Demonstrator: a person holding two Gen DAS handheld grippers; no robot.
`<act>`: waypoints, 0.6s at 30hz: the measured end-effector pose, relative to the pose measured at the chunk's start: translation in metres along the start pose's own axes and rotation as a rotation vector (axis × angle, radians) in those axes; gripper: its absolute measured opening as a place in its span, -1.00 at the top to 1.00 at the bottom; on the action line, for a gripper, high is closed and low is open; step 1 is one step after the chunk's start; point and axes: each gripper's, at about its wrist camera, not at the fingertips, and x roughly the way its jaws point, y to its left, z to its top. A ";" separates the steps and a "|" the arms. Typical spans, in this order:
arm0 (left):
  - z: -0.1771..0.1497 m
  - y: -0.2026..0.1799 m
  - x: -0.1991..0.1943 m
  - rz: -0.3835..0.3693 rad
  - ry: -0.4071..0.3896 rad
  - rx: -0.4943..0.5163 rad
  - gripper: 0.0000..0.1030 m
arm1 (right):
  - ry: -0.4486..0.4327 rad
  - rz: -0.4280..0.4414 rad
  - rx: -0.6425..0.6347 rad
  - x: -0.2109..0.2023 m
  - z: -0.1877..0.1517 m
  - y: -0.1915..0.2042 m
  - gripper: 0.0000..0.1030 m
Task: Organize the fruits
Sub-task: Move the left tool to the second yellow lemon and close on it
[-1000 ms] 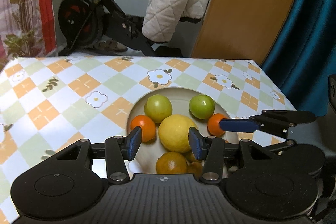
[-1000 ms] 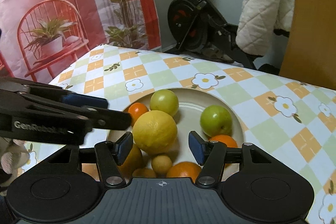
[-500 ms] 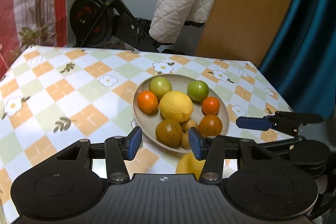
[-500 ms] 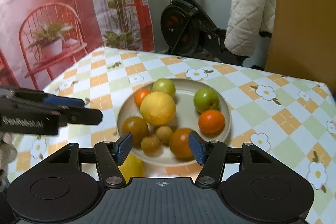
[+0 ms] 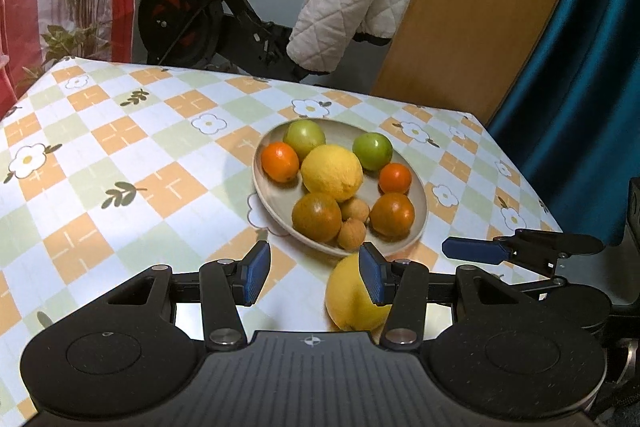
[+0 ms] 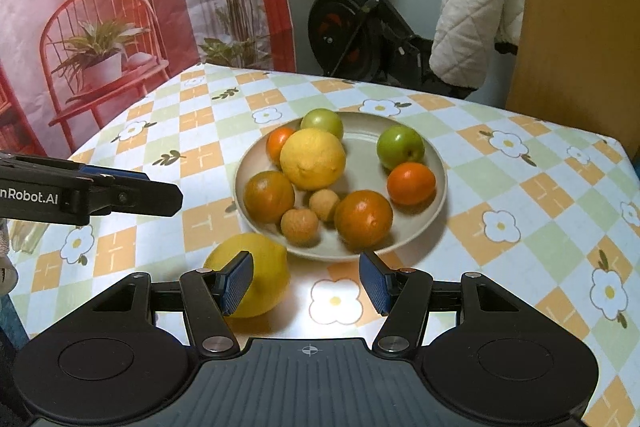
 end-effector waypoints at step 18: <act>-0.009 0.002 0.008 -0.032 0.037 -0.018 0.00 | 0.057 0.077 -0.063 0.013 -0.010 0.016 -0.07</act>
